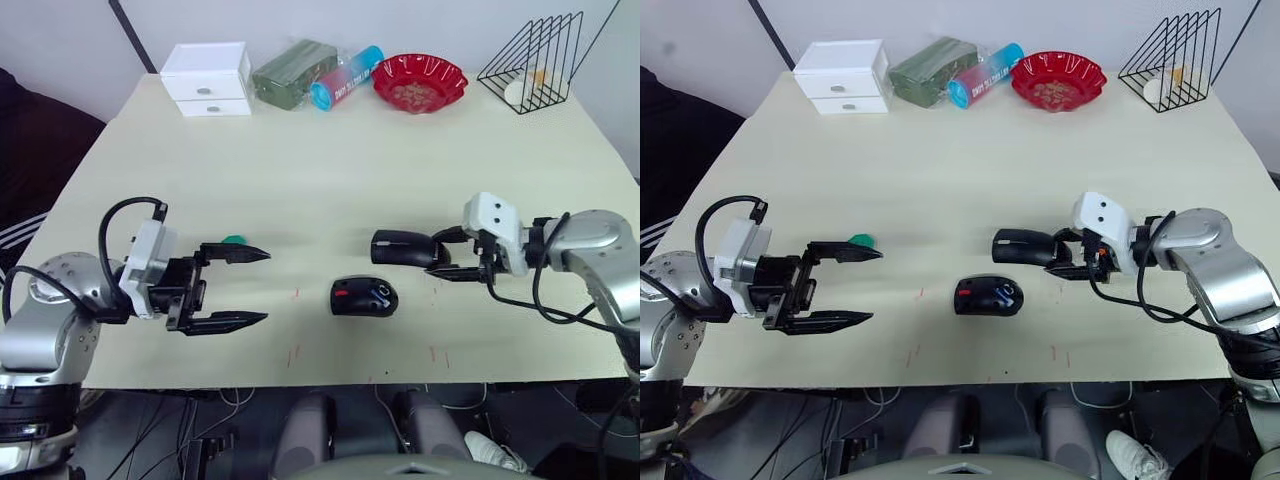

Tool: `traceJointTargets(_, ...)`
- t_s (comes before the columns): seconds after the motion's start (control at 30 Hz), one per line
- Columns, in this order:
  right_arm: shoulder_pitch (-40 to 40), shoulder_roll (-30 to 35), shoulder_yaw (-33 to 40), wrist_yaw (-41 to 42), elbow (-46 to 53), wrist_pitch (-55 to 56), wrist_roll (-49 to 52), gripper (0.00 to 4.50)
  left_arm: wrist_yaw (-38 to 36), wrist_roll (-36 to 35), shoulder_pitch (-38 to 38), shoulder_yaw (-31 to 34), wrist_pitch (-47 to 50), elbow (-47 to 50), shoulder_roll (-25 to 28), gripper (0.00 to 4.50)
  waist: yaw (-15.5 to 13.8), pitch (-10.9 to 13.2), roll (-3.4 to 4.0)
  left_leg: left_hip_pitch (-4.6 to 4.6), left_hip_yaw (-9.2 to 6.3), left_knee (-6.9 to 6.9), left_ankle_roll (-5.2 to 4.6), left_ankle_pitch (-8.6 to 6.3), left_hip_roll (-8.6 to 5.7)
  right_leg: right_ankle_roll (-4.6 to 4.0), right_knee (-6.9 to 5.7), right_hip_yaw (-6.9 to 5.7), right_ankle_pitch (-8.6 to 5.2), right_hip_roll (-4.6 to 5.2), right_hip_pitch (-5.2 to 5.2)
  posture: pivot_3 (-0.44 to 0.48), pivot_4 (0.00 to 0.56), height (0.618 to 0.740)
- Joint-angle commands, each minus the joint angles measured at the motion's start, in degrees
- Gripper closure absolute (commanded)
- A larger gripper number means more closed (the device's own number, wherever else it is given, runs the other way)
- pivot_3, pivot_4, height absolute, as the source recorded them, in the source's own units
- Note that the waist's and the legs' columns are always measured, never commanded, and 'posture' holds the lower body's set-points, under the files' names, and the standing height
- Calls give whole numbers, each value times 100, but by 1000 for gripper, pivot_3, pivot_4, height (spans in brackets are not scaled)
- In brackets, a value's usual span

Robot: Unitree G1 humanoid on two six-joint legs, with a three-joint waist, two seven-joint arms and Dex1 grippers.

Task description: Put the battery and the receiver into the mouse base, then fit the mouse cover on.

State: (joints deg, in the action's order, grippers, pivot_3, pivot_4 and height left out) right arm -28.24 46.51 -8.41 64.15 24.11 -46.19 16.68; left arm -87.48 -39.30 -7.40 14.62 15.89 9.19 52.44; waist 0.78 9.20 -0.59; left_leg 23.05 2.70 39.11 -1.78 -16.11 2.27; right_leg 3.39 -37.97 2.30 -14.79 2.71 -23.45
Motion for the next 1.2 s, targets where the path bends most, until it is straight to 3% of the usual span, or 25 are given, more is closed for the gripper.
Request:
traceJointTargets(0.03,-195,69,-209,-234,734,-623,192,1736,-230,60,-102,-45,-153,7,118,0,-1,2,-3,1,-1,0,0,0,0,0,0,0,0,0,0,0,150,740)
traceJointTargets(0.47,-774,-120,-1110,-1033,1458,-2033,511,1736,-348,219,-13,-160,-425,-53,151,0,5,7,-15,18,-2,2,0,0,0,0,0,-2,0,1,-16,0,150,740)
traceJointTargets(0.73,-1192,-264,-1588,-1258,1391,-2298,608,1736,-420,221,-28,-193,-503,-101,194,0,5,7,-16,67,-20,19,0,0,1,1,-1,-18,1,1,-56,0,150,740)
traceJointTargets(1.2,-1516,-353,-2053,-1492,1136,-2682,658,1736,-485,162,22,-211,-494,12,246,0,6,6,-16,71,-25,18,0,0,0,1,-2,-24,1,1,-58,0,150,740)
